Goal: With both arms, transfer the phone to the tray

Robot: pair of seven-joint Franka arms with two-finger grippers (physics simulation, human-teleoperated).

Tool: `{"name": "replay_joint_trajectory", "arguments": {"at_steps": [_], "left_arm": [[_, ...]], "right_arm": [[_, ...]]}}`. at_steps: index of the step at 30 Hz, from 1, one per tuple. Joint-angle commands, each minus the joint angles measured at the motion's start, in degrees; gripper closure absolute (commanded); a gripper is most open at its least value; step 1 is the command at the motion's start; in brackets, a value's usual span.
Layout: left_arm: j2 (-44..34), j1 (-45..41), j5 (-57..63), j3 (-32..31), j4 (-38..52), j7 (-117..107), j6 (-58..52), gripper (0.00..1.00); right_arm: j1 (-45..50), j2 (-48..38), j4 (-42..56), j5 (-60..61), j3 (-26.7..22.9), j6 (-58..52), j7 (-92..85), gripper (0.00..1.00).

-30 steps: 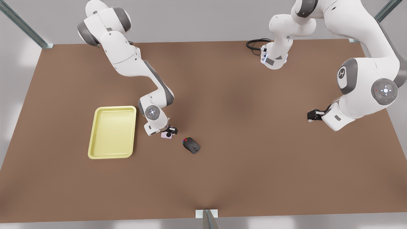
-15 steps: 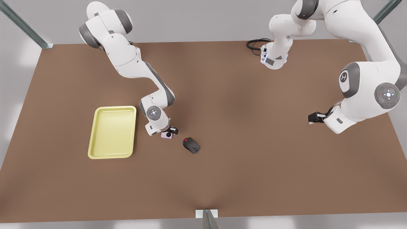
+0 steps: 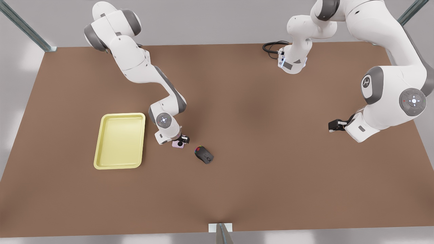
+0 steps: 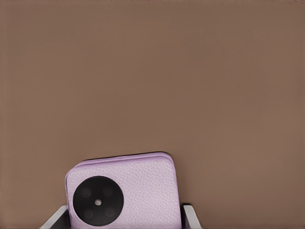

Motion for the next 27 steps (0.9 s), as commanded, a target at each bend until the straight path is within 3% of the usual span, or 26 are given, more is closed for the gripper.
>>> {"name": "replay_joint_trajectory", "arguments": {"at_steps": [1,12,21,27], "left_arm": [[-0.07,0.00,0.03,0.01,0.03,0.24,-0.14,0.00],[0.02,0.00,0.03,0.01,0.03,0.24,0.04,0.00],[0.02,0.00,0.03,0.01,0.03,0.24,-0.05,0.00],[0.02,0.00,0.03,0.01,0.03,0.24,-0.05,0.00]], "right_arm": [[-0.08,-0.15,0.04,0.06,0.00,-0.10,-0.21,0.11],[-0.08,0.56,0.04,0.06,0.00,0.16,-0.38,0.11],[-0.08,0.56,0.21,0.06,0.00,0.16,-0.38,0.19],[-0.08,0.38,0.30,0.06,0.00,-0.19,-0.38,0.19]]}}
